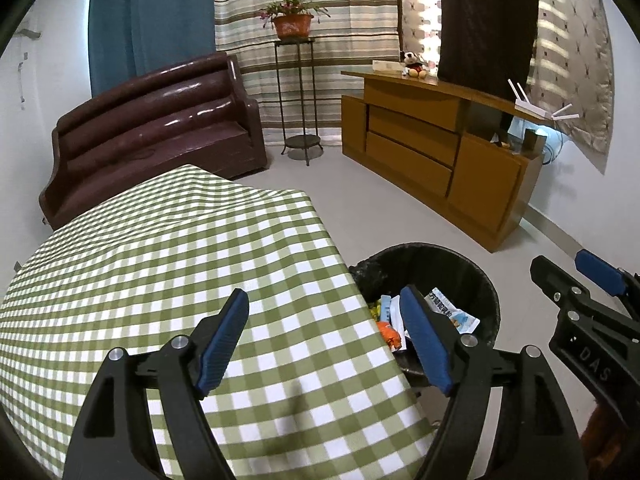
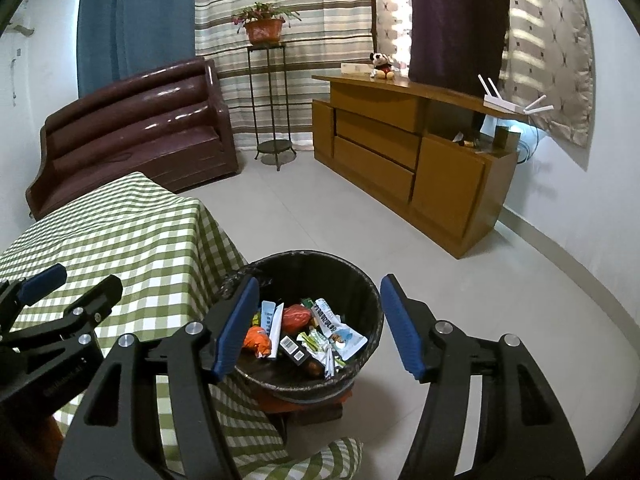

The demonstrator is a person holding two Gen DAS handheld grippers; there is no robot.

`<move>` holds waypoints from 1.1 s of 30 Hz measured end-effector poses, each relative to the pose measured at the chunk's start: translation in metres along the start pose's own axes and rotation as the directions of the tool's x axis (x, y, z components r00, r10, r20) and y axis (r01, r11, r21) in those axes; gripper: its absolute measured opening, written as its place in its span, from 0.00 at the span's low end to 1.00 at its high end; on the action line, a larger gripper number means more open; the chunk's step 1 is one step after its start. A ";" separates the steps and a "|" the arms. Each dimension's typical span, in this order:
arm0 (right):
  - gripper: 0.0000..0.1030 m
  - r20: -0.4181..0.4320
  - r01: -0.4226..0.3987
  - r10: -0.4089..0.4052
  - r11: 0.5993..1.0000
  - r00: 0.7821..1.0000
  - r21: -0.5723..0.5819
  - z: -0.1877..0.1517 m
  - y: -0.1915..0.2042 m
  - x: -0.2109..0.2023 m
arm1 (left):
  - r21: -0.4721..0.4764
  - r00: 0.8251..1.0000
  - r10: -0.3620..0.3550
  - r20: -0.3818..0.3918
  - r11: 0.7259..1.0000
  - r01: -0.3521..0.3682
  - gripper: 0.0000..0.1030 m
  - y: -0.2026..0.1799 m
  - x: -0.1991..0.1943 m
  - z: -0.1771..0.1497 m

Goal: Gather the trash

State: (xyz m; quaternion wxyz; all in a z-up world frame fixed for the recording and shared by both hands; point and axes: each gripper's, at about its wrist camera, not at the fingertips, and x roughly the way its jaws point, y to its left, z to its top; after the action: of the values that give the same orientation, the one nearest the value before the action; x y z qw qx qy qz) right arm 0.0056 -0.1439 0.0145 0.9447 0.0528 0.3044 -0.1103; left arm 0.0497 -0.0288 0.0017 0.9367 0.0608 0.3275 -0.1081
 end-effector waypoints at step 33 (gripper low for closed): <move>0.61 0.040 -0.006 0.007 1.000 0.999 -0.021 -0.006 0.010 -0.029 | -0.023 0.999 -0.003 0.035 1.000 0.004 0.74 0.010 -0.028 -0.007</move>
State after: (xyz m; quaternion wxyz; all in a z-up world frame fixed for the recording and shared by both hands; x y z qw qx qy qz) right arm -0.0180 -0.1281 0.0274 0.9514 0.0416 0.2866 -0.1049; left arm 0.0264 -0.0137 0.0142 0.9428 0.0476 0.3123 -0.1069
